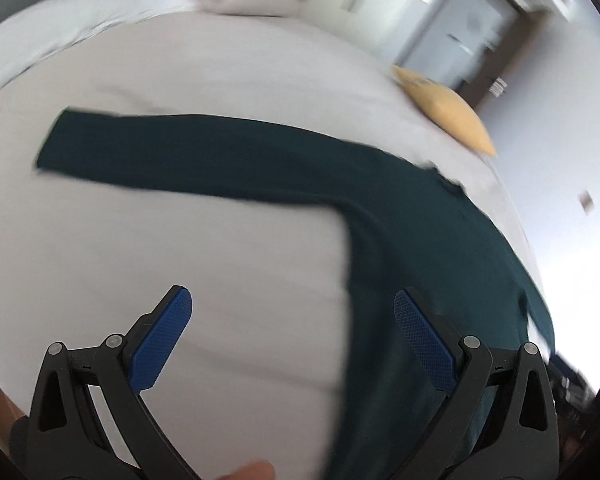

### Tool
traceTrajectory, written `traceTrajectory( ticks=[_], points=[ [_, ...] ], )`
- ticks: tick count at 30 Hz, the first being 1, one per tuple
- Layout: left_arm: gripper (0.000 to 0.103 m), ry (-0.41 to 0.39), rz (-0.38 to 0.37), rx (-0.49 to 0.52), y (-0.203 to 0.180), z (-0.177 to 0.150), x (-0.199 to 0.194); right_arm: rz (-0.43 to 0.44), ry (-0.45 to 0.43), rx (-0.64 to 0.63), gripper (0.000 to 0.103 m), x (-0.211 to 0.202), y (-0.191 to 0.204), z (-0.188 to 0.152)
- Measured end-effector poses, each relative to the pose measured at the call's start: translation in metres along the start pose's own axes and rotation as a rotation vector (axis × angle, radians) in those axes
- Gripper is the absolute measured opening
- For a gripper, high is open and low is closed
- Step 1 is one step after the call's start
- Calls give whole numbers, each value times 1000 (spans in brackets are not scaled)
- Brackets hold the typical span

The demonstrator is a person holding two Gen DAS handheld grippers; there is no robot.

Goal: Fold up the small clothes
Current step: 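Grasp the sweater sleeve cuff with the left gripper and fold it across the body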

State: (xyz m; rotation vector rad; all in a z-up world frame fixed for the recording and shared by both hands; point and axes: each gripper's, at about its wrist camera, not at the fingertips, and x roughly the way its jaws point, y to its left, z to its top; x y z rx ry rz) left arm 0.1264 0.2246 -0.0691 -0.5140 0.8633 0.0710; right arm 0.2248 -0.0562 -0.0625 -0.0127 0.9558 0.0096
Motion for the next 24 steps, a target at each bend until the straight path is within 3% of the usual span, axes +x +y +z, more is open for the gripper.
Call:
traceTrajectory(
  ticks=[3,5,9,12,16,24],
  points=[
    [103,-52,22,-113,41,25,6,-4,8,-25,103,11,8,7],
    [103,-86,23,-251,79,45,11,-6,20,-34,103,19,12,10],
    [102,-152,-51,-557,155,74,25,-6,46,-31,103,35,14,14],
    [102,-171,-80,-715,191,85,39,-7,67,-24,103,47,14,15],
    [101,-139,-131,-854,214,88,62,-1,85,-19,103,57,16,15],
    [100,-213,-175,-998,232,100,101,10,94,-18,103,70,21,14]
  ],
)
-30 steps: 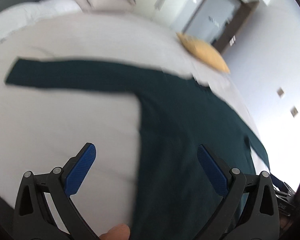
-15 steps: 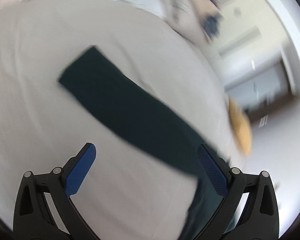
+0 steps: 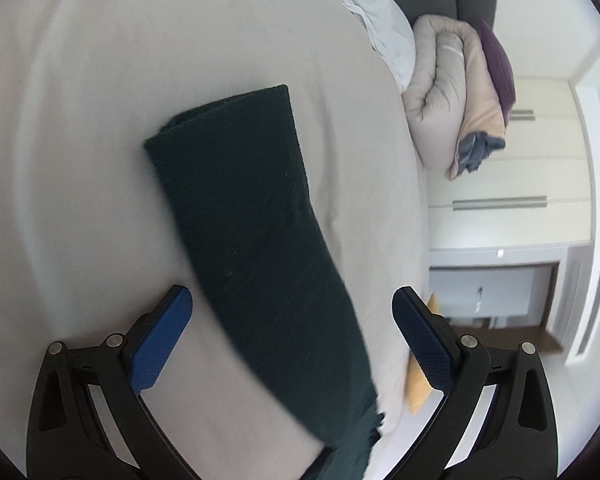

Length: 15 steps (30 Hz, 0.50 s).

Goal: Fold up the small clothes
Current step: 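Grasp the sweater sleeve cuff with the left gripper and fold it across the body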

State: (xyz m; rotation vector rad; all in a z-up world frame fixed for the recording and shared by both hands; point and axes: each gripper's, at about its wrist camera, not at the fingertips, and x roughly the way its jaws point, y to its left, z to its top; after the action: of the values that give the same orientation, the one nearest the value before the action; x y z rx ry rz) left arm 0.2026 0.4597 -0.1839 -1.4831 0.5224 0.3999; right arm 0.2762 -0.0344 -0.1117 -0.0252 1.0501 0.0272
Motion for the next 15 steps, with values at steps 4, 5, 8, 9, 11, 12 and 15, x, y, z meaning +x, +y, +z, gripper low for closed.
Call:
traceTrajectory(
  ticks=[4,5,8,9,11,12,15],
  points=[
    [80,5,-47,-27,-5,6,25,2,6,16,103,4,-4,-2],
    [69,10,-53,-33,-6,10,34,1,7,19,103,5,-5,-3],
    [37,28,-73,-64,12,10,39,-2,7,29,103,5,-11,-4],
    [31,33,-78,-80,16,13,43,-3,5,35,103,4,-13,-4],
    [26,31,-87,-93,21,17,47,-6,2,46,103,4,-17,-6],
    [23,26,-80,-78,19,18,48,-7,3,51,103,4,-19,-7],
    [15,18,-60,-4,3,14,47,-11,0,70,103,4,-29,-9]
  ],
)
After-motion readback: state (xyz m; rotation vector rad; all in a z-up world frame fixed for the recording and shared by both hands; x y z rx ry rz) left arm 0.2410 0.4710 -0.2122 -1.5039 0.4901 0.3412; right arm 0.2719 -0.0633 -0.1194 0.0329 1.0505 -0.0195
